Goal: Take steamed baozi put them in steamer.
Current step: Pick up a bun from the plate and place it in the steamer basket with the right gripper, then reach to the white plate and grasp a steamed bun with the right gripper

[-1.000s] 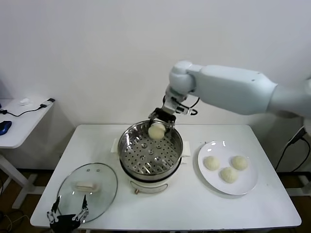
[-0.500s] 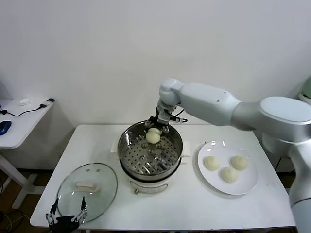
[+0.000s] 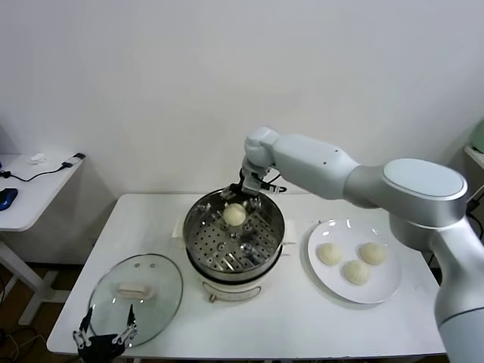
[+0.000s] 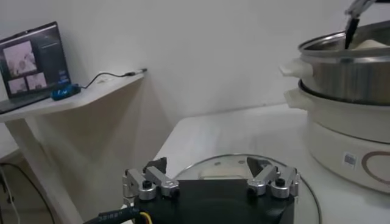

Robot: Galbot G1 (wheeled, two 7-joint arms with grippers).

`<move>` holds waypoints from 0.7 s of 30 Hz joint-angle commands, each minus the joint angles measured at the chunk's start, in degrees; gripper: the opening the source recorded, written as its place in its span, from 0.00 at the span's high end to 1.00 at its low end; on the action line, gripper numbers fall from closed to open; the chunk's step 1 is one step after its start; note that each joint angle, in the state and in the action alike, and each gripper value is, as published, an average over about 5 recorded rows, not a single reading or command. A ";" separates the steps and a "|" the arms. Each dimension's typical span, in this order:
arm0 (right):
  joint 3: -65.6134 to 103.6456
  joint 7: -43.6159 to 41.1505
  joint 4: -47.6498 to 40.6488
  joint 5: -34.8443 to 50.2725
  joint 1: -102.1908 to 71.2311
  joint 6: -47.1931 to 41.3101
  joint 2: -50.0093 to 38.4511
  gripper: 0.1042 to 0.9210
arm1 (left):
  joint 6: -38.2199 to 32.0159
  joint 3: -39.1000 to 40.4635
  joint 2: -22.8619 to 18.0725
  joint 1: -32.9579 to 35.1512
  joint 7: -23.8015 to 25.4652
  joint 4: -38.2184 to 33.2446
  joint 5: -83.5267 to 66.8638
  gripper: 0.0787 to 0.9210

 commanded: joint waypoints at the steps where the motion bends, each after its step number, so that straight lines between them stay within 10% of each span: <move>1: -1.79 -5.76 4.53 17.42 10.01 -2.80 -4.36 0.12 | -0.07 0.09 0.10 0.04 0.14 -0.10 0.03 0.12; 7: -9.95 -12.43 7.83 35.37 19.99 -19.56 -19.10 0.12 | -0.42 0.09 0.40 0.06 0.30 -0.54 -0.09 0.12; 21: -28.06 7.00 31.61 38.02 13.03 -52.75 -42.96 0.12 | -0.27 -0.65 0.95 -1.22 0.52 -0.56 -1.03 0.12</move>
